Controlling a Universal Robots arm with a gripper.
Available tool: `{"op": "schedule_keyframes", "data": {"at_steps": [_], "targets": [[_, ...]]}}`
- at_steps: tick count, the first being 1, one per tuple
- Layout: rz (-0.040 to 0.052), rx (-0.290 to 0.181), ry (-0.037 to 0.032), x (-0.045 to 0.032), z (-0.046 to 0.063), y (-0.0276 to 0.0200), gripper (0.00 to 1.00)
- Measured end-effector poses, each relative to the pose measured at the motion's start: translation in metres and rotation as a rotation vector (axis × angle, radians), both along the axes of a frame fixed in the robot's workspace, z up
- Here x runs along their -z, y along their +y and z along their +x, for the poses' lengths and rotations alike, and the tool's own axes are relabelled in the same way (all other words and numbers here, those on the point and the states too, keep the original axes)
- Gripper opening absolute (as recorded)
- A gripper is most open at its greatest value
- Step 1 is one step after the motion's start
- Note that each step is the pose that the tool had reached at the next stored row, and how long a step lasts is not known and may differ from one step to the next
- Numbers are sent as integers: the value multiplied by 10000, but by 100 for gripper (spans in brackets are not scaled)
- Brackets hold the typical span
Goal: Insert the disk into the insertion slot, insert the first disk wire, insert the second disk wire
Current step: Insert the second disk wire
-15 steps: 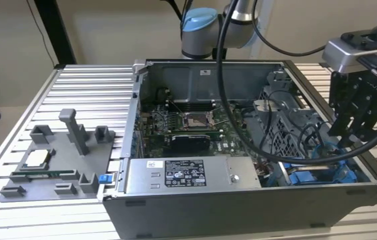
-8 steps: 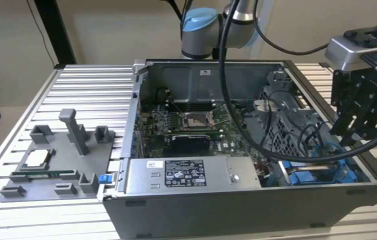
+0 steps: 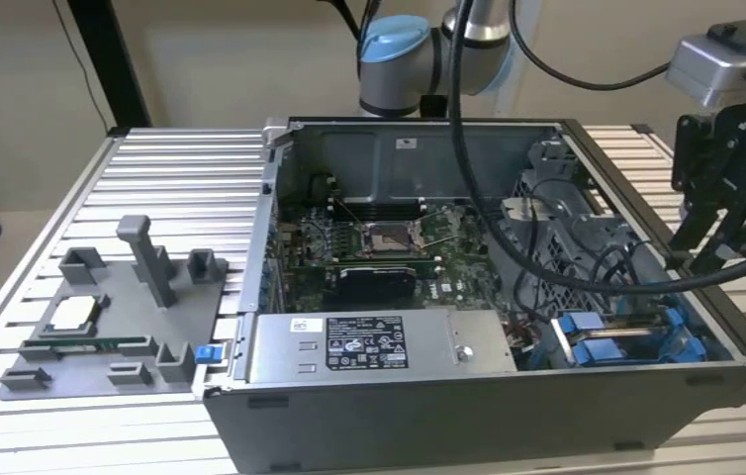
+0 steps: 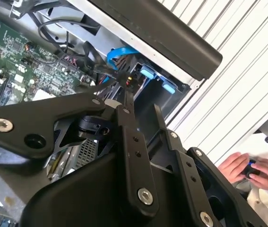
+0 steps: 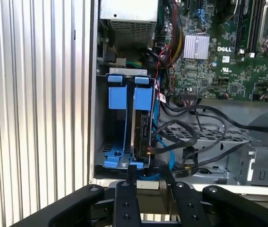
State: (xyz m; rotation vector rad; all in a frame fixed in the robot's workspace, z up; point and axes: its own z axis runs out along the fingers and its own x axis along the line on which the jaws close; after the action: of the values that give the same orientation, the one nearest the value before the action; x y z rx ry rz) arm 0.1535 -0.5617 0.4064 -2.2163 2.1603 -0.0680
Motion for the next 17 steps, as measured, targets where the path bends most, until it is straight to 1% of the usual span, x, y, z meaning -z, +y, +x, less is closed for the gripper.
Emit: {"op": "schedule_keyframes", "data": {"at_steps": [2,3,9,12,17], "targets": [[-3,-1,0,-42,0,0,100],[-2,-1,0,-50,0,0,100],[-1,-1,-1,-51,2,4,100],[0,-1,0,-50,18,28,100],[0,1,0,-47,39,48,100]]}}
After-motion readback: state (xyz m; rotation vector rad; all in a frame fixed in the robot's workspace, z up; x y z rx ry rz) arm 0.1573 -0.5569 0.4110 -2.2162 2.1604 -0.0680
